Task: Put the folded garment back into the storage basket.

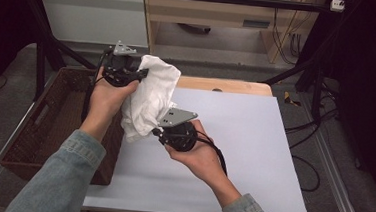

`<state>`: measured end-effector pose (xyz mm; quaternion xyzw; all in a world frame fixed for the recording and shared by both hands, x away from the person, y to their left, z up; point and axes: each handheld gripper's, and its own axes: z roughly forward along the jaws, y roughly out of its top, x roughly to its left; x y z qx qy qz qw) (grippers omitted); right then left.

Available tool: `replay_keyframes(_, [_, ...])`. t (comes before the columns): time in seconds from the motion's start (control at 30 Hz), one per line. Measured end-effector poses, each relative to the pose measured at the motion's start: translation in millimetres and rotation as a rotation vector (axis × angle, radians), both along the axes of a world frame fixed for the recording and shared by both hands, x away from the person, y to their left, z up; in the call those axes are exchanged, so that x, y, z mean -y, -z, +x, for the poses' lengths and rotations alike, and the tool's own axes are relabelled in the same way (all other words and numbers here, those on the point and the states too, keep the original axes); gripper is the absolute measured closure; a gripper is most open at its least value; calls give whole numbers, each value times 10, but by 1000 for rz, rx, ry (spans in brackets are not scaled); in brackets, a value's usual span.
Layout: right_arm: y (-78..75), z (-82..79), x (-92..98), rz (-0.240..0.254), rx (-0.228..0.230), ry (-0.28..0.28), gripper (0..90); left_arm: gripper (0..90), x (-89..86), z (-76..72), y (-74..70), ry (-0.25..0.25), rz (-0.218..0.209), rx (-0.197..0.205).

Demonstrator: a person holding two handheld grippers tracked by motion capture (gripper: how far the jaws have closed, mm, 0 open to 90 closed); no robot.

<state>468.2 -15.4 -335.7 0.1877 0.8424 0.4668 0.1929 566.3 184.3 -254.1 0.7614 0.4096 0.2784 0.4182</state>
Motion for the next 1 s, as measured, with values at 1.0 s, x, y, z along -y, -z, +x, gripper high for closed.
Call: replay_keyframes(1.0, [-60, 115, -229, 30, 19, -30, 827, 756, -270, 23, -43, -47, -4, 24])
